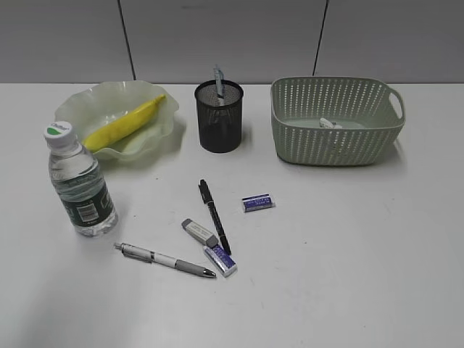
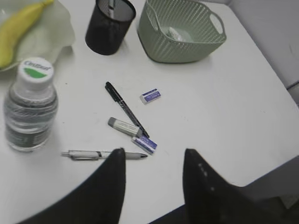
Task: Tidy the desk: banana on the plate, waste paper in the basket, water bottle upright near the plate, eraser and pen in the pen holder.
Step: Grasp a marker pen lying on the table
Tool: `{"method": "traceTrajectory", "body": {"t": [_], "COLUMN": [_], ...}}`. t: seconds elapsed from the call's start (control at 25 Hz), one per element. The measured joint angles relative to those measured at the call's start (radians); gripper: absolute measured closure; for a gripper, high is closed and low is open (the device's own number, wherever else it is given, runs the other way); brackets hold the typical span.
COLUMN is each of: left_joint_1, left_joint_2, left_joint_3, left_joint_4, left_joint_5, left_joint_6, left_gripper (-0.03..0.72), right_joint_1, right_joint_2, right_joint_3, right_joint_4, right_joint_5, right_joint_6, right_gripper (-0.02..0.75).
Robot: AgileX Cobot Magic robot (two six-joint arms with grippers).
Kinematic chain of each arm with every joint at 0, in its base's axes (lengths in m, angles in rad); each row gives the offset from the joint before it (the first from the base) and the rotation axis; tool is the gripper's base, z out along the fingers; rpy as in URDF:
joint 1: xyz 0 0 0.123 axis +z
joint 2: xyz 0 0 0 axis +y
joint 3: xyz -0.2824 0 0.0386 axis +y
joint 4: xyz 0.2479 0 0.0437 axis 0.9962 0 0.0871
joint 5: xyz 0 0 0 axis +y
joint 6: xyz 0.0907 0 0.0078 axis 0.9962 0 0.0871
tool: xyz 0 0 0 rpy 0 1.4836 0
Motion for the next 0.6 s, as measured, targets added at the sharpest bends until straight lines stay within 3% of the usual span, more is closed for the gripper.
{"method": "traceTrajectory", "body": {"t": [0.12, 0.28, 0.44, 0.6], "left_joint_1": [-0.033, -0.173, -0.308, -0.386], "left_joint_2": [0.259, 0.511, 0.761, 1.007], "left_joint_3": [-0.093, -0.241, -0.41, -0.613], "left_joint_4": [-0.062, -0.046, 0.114, 0.279], "left_joint_5": [-0.021, -0.1, -0.154, -0.082], "left_joint_6": [0.041, 0.025, -0.207, -0.497], "left_gripper": [0.383, 0.383, 0.383, 0.383], "right_joint_1": [0.0, 0.0, 0.0, 0.0], "right_joint_2": [0.0, 0.0, 0.0, 0.0], "right_joint_3": [0.0, 0.0, 0.0, 0.0], "right_joint_4": [0.0, -0.001, -0.001, -0.001], "right_joint_5": [0.0, 0.0, -0.001, -0.001], "right_joint_6": [0.0, 0.0, 0.0, 0.0], "right_gripper": [0.454, 0.458, 0.458, 0.458]}}
